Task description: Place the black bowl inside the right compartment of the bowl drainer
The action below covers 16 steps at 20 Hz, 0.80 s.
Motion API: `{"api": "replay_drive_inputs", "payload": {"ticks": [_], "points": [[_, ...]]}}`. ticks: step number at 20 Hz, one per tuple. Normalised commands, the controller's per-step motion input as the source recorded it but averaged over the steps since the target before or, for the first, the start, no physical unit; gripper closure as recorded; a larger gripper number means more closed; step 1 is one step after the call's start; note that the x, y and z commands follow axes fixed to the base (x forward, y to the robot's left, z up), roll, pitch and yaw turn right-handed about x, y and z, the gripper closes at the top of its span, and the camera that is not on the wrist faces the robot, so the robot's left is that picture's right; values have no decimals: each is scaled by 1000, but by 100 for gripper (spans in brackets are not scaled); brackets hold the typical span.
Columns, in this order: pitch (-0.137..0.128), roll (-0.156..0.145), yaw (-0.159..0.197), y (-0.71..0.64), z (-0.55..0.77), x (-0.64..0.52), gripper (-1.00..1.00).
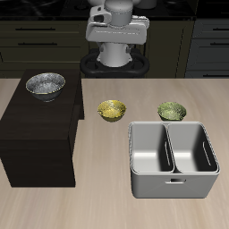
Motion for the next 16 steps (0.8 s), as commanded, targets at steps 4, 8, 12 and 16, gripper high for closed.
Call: {"api": "replay_drive_inputs", "payload": {"ticks": [4, 8, 12, 16], "points": [[-3, 39, -13, -230, 160, 133, -100], [26, 41, -12, -346, 153, 223, -100], [-16, -21, 31, -330, 191, 175, -100], [13, -19, 17, -340, 122, 154, -100]]}}
